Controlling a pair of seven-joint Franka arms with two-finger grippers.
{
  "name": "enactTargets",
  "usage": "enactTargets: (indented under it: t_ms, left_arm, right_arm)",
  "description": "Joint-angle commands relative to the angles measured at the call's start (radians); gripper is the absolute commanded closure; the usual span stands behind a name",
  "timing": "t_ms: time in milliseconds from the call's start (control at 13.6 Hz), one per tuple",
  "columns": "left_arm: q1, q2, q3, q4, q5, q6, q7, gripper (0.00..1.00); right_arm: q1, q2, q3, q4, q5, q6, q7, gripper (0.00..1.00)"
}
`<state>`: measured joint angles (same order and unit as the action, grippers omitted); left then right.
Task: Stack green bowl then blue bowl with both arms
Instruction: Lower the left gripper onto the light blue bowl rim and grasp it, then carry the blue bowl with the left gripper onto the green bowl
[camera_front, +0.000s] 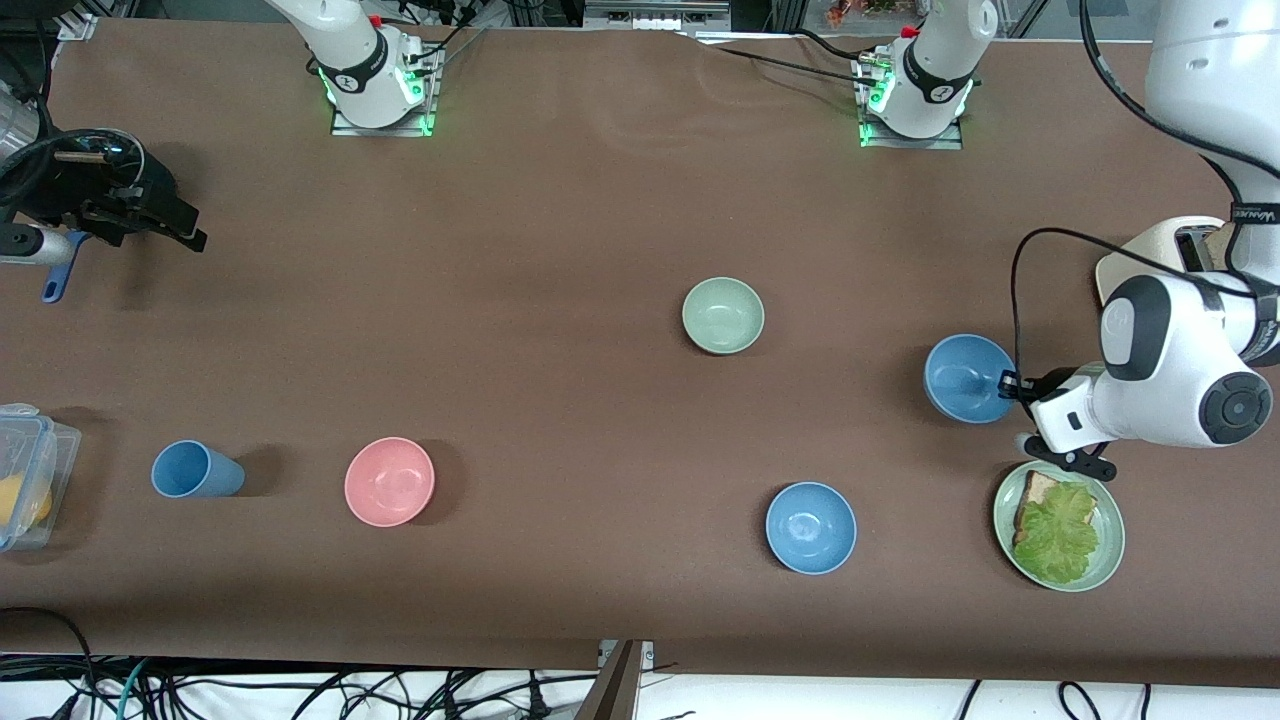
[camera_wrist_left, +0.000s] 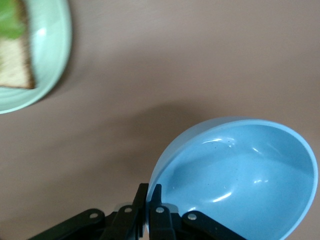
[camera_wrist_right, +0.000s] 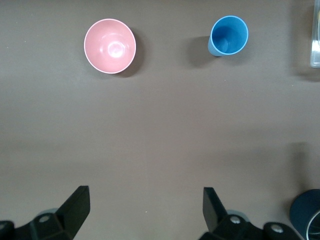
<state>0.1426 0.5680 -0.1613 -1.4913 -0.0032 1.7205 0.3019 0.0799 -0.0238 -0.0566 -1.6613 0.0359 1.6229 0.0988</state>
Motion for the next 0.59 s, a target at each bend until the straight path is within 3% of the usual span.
enactTargets:
  t_ms: [0, 221, 517]
  left_arm:
    - [-0.008, -0.016, -0.125, 0.069, -0.015, -0.131, -0.154, 1.0]
    - [-0.018, -0.022, -0.285, 0.056, -0.015, -0.153, -0.298, 1.0]
    - [-0.172, -0.025, -0.297, 0.025, 0.0, -0.133, -0.461, 1.0]
  right_arm:
    - [-0.009, 0.007, 0.004, 0.025, -0.01, -0.015, -0.018, 0.0]
    - [-0.009, 0.007, 0.004, 0.025, -0.01, -0.015, -0.018, 0.0]
    - [-0.009, 0.007, 0.004, 0.025, -0.01, -0.015, -0.018, 0.0]
